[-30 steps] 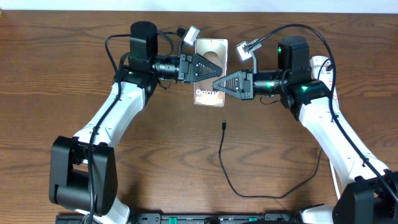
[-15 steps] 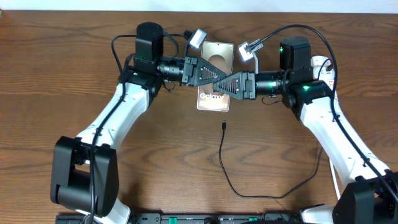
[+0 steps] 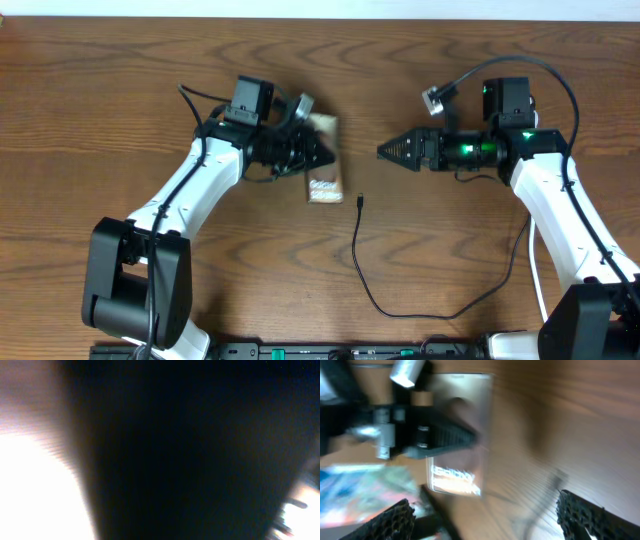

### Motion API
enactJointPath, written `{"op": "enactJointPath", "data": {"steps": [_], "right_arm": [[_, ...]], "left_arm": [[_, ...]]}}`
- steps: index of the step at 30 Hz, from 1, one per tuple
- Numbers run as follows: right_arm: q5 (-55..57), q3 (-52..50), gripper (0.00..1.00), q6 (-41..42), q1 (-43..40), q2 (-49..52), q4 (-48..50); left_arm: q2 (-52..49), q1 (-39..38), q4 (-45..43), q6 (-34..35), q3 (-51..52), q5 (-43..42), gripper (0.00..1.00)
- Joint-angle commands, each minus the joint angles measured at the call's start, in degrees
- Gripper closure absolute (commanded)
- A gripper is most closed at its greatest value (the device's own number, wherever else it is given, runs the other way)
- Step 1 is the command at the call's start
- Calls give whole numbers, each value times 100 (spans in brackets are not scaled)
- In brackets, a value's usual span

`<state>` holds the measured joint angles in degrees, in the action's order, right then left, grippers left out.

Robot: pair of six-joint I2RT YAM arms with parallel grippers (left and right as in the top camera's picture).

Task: Plug charger to phone and switch on socket

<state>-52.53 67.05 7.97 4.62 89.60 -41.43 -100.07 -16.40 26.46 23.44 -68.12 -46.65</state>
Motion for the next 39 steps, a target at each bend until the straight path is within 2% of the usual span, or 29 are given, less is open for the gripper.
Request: {"op": "enactJointPath", "data": {"steps": [1,4,11,16,18,25,28,29,31,39], "right_arm": [[2120,44,11,-247,133,2,-579],[2774,44,10,-177,389,4,-841],[3633,42,9,525,1257,15,-1115],[4426,35,6,1281,1947,46,-1217],[4647,33,2,1552,2190,98,-1209],[4894,20,1,1657,2868,424,-721],[4900,20,1,1825,3067,638,-566],[4903,20,3,1893,3108,728,-549],[4920,20,20,2118,3143,894,-566],[4922,20,35,2938,3143,1777,-411]], "left_arm": [[136,-118,485,-608,-72,2868,92],[125,-216,564,-603,-72,3571,93],[-85,-509,551,-466,-72,4188,92],[-415,-647,566,-437,-72,4192,93],[-525,-645,566,-328,-72,4203,93],[-647,-645,656,-280,-72,4199,92],[-667,-645,739,-282,-72,4199,88],[-669,-645,743,-282,-66,4201,87],[-669,-645,739,-282,-57,4201,88],[-669,-645,748,-282,-57,4199,87]]}}
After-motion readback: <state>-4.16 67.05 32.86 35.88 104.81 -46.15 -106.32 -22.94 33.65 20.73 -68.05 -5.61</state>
